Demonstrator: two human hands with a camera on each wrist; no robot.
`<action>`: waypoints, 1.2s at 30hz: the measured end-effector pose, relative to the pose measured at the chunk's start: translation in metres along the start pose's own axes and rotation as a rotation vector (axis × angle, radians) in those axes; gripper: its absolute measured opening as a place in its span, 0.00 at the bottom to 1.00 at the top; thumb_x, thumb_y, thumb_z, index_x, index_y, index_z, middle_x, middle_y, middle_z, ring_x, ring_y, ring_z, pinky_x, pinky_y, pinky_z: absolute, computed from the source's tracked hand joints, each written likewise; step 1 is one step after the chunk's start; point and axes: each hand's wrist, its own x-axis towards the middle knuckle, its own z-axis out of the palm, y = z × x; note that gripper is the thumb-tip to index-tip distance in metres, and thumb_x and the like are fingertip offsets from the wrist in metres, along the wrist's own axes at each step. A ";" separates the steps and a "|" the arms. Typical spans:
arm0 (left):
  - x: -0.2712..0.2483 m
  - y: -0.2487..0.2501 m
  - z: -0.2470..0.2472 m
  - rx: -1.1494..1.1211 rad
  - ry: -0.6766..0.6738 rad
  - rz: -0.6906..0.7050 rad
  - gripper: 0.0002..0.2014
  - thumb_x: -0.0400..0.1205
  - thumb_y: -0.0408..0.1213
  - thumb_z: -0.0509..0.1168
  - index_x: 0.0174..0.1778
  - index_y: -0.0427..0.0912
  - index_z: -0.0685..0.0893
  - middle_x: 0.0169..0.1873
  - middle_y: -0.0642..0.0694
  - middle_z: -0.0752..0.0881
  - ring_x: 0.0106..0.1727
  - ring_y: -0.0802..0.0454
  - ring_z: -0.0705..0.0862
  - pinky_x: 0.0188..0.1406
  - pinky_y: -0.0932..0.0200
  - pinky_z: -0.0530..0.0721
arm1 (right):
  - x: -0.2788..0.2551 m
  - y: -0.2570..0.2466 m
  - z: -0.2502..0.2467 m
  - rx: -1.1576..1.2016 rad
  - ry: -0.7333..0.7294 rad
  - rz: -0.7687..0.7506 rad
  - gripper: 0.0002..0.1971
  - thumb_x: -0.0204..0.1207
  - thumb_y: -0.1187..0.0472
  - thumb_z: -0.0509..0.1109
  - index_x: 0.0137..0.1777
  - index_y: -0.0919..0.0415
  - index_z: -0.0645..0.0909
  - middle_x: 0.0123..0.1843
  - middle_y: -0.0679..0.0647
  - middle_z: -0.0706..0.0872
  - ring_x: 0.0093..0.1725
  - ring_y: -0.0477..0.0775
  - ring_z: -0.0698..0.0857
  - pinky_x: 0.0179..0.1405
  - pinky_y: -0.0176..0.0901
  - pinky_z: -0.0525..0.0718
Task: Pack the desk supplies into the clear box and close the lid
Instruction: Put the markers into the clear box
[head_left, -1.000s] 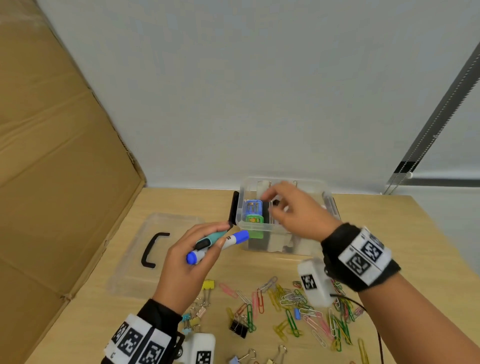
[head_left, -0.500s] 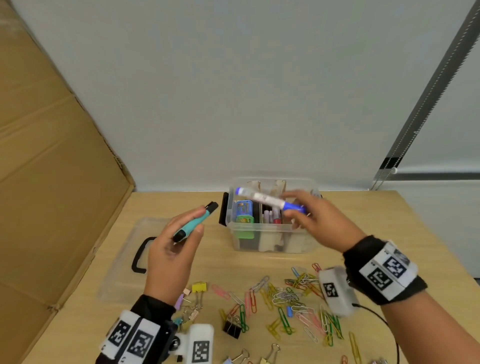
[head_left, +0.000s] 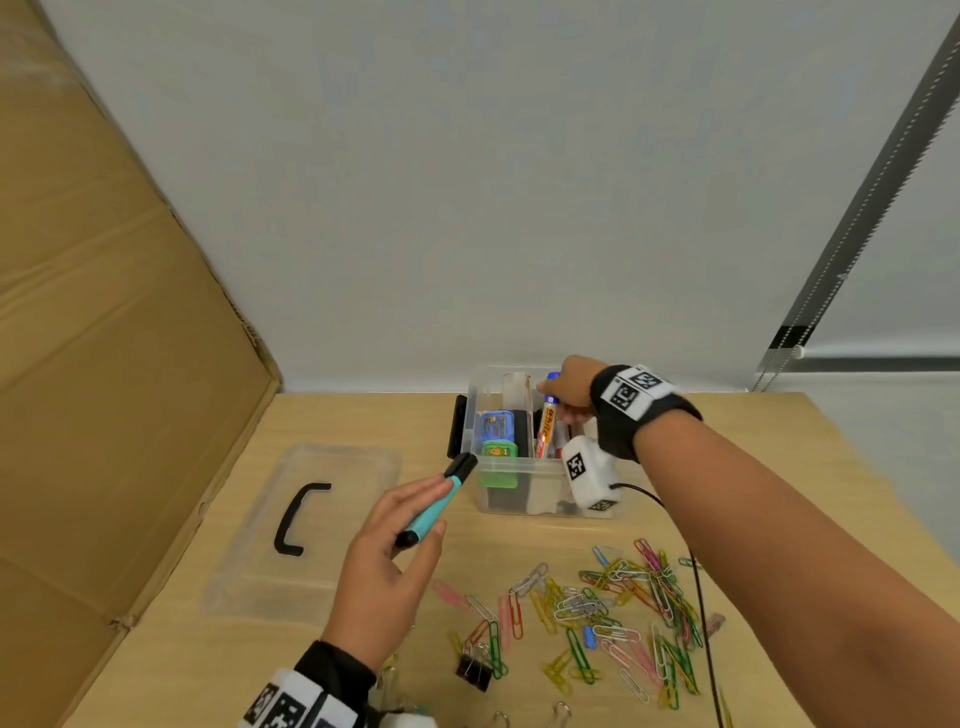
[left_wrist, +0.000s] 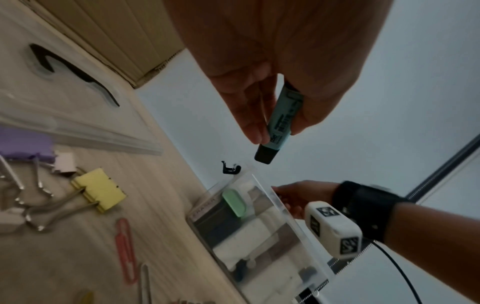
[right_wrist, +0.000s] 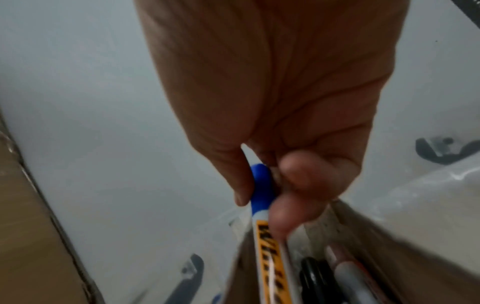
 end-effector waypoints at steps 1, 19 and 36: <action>-0.002 0.000 0.001 0.015 -0.016 0.009 0.20 0.81 0.30 0.65 0.64 0.58 0.82 0.62 0.62 0.81 0.68 0.64 0.77 0.64 0.70 0.78 | 0.002 -0.002 0.003 0.003 -0.030 -0.002 0.14 0.80 0.58 0.67 0.33 0.60 0.76 0.31 0.54 0.82 0.29 0.51 0.84 0.23 0.36 0.79; 0.025 0.007 0.075 0.444 -0.243 0.286 0.26 0.82 0.36 0.59 0.78 0.52 0.67 0.75 0.57 0.67 0.75 0.61 0.68 0.75 0.59 0.72 | -0.070 0.143 0.048 -0.070 0.435 -0.181 0.28 0.85 0.49 0.47 0.83 0.59 0.55 0.82 0.57 0.65 0.78 0.59 0.69 0.75 0.56 0.71; 0.116 0.022 0.136 1.006 -0.421 0.079 0.27 0.87 0.51 0.39 0.68 0.49 0.80 0.76 0.48 0.72 0.84 0.49 0.52 0.78 0.37 0.29 | -0.074 0.134 0.056 -0.029 0.494 -0.156 0.27 0.86 0.55 0.46 0.83 0.63 0.54 0.84 0.58 0.61 0.77 0.60 0.69 0.70 0.53 0.75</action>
